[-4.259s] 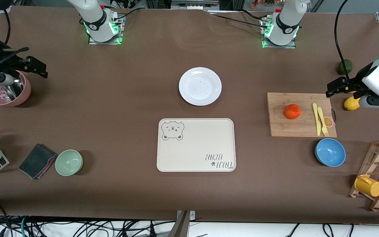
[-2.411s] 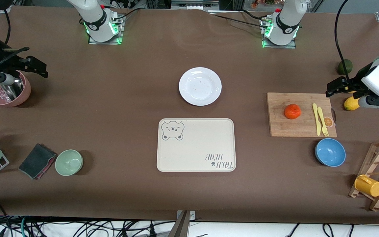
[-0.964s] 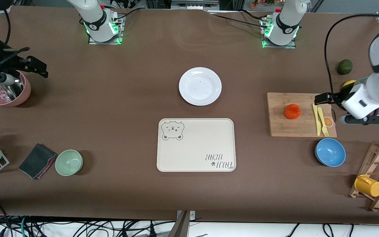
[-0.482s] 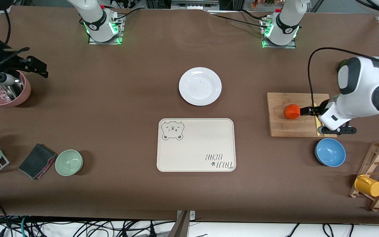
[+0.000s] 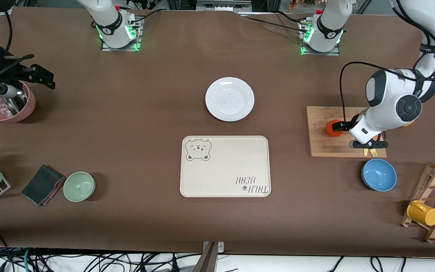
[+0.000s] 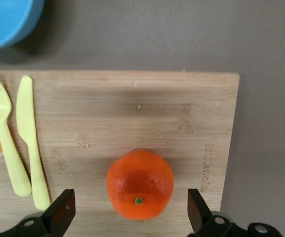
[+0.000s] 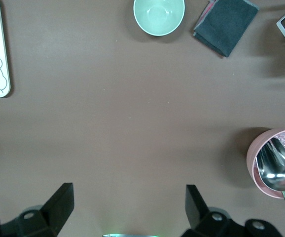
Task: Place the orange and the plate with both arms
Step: 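Close the left gripper around the orange and lift it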
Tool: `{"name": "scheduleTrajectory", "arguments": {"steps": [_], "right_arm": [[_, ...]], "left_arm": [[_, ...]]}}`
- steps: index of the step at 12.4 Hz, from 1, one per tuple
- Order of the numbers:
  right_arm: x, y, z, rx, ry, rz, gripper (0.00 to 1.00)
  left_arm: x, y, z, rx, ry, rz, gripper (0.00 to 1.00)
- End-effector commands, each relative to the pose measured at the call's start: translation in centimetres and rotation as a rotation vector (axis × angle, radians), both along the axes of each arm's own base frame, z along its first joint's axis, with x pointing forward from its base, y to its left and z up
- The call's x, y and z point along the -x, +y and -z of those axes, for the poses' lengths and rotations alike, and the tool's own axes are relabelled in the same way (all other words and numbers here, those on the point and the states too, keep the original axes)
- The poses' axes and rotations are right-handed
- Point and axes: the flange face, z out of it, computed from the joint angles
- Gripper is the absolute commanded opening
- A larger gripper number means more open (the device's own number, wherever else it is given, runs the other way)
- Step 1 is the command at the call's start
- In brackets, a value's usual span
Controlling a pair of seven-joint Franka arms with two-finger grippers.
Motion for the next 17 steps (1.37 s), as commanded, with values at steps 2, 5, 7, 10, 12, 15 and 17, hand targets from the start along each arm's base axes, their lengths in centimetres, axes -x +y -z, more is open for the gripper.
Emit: {"name": "scheduleTrajectory", "arguments": {"steps": [2, 5, 7, 10, 12, 15, 17], "right_arm": [[0.1, 0.3, -0.4, -0.013, 0.002, -0.01, 1.0], [0.1, 0.2, -0.4, -0.013, 0.004, -0.008, 1.0], [0.1, 0.2, -0.4, -0.013, 0.004, -0.008, 1.0], [0.1, 0.2, -0.3, -0.013, 0.005, -0.008, 1.0], [0.1, 0.3, -0.4, -0.013, 0.004, -0.009, 1.0], [0.3, 0.2, -0.3, -0.012, 0.016, -0.009, 1.0], [0.1, 0.2, -0.4, -0.012, 0.01, -0.008, 1.0]], "left_arm": [[0.3, 0.1, 2.8, -0.005, 0.008, -0.006, 1.0], [0.1, 0.0, 3.9, -0.005, 0.02, -0.005, 1.0], [0.1, 0.0, 4.1, -0.004, 0.024, 0.0, 1.0], [0.1, 0.0, 5.0, -0.003, 0.02, 0.0, 1.0], [0.2, 0.0, 5.7, -0.003, 0.028, 0.0, 1.0], [0.2, 0.0, 6.5, -0.004, 0.026, -0.004, 1.0], [0.2, 0.0, 7.0, -0.004, 0.032, -0.008, 1.0]]}}
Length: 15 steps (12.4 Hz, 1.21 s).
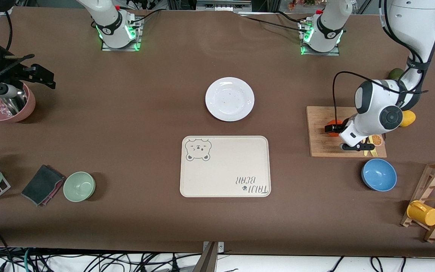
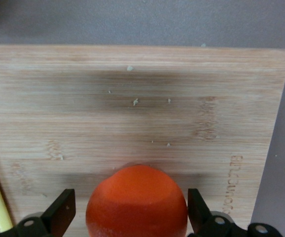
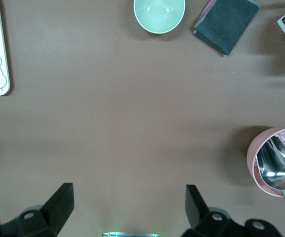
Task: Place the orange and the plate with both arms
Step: 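Close the left gripper around the orange and lift it, then carry the orange with the left gripper onto the white plate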
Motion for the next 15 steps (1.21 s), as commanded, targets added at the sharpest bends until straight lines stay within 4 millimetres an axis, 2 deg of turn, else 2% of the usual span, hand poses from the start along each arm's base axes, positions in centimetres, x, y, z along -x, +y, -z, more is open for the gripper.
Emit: {"name": "scheduleTrajectory", "arguments": {"steps": [1, 3, 4, 6, 9, 11, 13, 15], "right_arm": [[0.1, 0.1, -0.5, -0.013, 0.005, -0.007, 1.0], [-0.1, 0.2, -0.3, -0.012, 0.002, -0.009, 1.0], [-0.2, 0.2, -0.3, -0.012, 0.002, -0.009, 1.0], [0.0, 0.6, -0.5, -0.012, 0.002, -0.016, 1.0], [0.0, 1.1, -0.5, -0.012, 0.001, -0.024, 1.0], [-0.1, 1.0, -0.5, -0.011, -0.002, -0.023, 1.0], [-0.2, 1.0, -0.5, -0.01, -0.002, -0.023, 1.0], [-0.1, 1.0, -0.5, -0.012, -0.001, -0.023, 1.0]], "left_arm": [[-0.4, 0.0, 0.5, -0.005, -0.004, -0.006, 1.0], [-0.3, 0.0, 0.5, -0.005, -0.003, -0.006, 0.93], [-0.3, 0.0, 0.5, -0.005, -0.001, -0.006, 0.84], [-0.1, 0.0, 0.6, -0.005, 0.008, -0.006, 0.6], [-0.2, -0.1, 0.4, -0.005, 0.006, -0.004, 0.43], [-2.2, -1.1, -2.5, -0.008, 0.02, 0.0, 0.39], [-3.9, -4.7, -5.6, -0.022, 0.064, -0.049, 0.39], [-3.7, -11.2, -6.6, 0.002, 0.06, -0.116, 0.39]]}}
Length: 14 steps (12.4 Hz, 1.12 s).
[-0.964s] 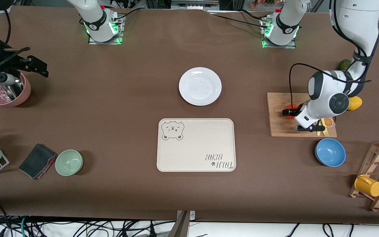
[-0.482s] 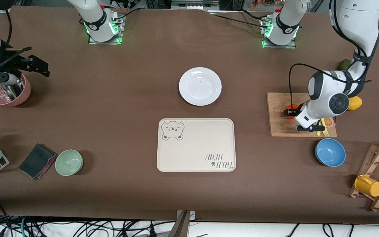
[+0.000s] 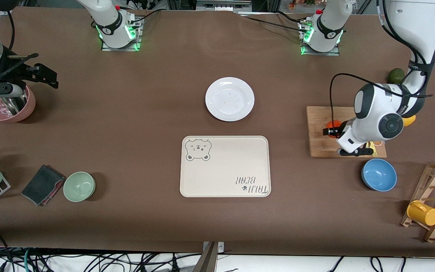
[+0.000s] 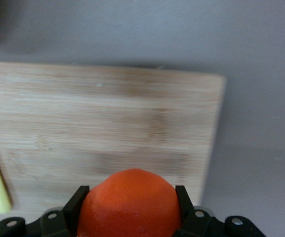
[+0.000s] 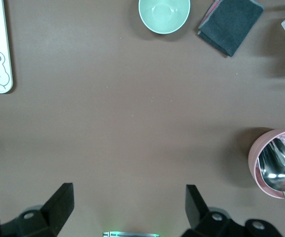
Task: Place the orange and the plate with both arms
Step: 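Carry the orange with the left gripper onto the white plate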
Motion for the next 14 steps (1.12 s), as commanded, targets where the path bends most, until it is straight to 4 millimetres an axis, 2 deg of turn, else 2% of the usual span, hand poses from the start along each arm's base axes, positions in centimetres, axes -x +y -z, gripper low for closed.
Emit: {"name": "scheduleTrajectory", "arguments": {"steps": [1, 4, 6, 10, 14], "right_arm": [[-0.2, 0.2, -0.5, -0.013, -0.002, -0.007, 1.0], [-0.1, 0.2, -0.5, -0.013, -0.001, -0.007, 1.0], [-0.2, 0.2, -0.5, -0.012, -0.002, -0.006, 1.0], [-0.2, 0.2, -0.5, -0.012, -0.004, -0.004, 1.0], [-0.1, 0.3, -0.5, -0.012, -0.002, -0.006, 1.0]], "left_arm": [[0.4, -8.1, -1.7, 0.025, 0.009, -0.092, 0.39], [2.4, -17.2, -3.2, 0.053, 0.012, -0.159, 0.39], [4.5, -22.6, -3.0, 0.045, 0.004, -0.177, 0.39], [10.2, -32.7, 0.3, 0.046, 0.02, -0.205, 0.38], [16.4, -40.2, 3.7, 0.054, 0.017, -0.168, 0.39]]}}
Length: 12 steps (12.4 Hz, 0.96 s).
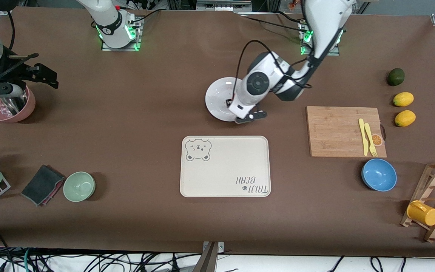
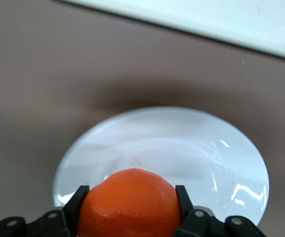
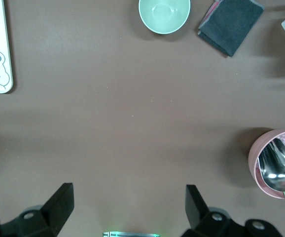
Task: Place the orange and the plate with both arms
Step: 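Carry the orange with the left gripper onto the white plate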
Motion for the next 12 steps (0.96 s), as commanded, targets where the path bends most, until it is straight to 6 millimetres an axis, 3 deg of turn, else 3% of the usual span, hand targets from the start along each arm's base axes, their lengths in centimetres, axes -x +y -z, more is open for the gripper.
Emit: {"name": "scheduleTrajectory", "arguments": {"steps": [1, 4, 5, 6, 8, 10, 12], "right_arm": [[-0.1, 0.2, -0.5, -0.012, -0.002, -0.004, 1.0], [-0.1, 0.1, -0.5, -0.012, -0.001, -0.004, 1.0], [-0.1, 0.2, -0.5, -0.012, -0.001, -0.004, 1.0], [-0.1, 0.3, -0.5, -0.012, -0.002, -0.005, 1.0], [-0.1, 0.4, -0.5, -0.012, -0.002, -0.007, 1.0], [-0.1, 0.5, -0.5, -0.012, -0.002, -0.008, 1.0], [-0.1, 0.4, -0.5, -0.012, -0.001, -0.007, 1.0]], "left_arm": [[3.0, -3.8, 2.0, 0.018, 0.002, -0.009, 0.39], [4.7, -5.2, 3.2, 0.013, 0.006, 0.0, 0.43], [4.7, -5.2, 3.3, 0.012, 0.008, 0.001, 0.6], [4.8, -5.1, 3.8, 0.005, 0.011, 0.011, 0.97], [4.6, -4.7, 3.9, -0.013, 0.019, -0.016, 1.0], [3.1, -3.7, 1.8, -0.059, 0.046, -0.033, 1.0], [-1.3, -1.7, -1.9, -0.107, 0.097, -0.061, 1.0]]}}
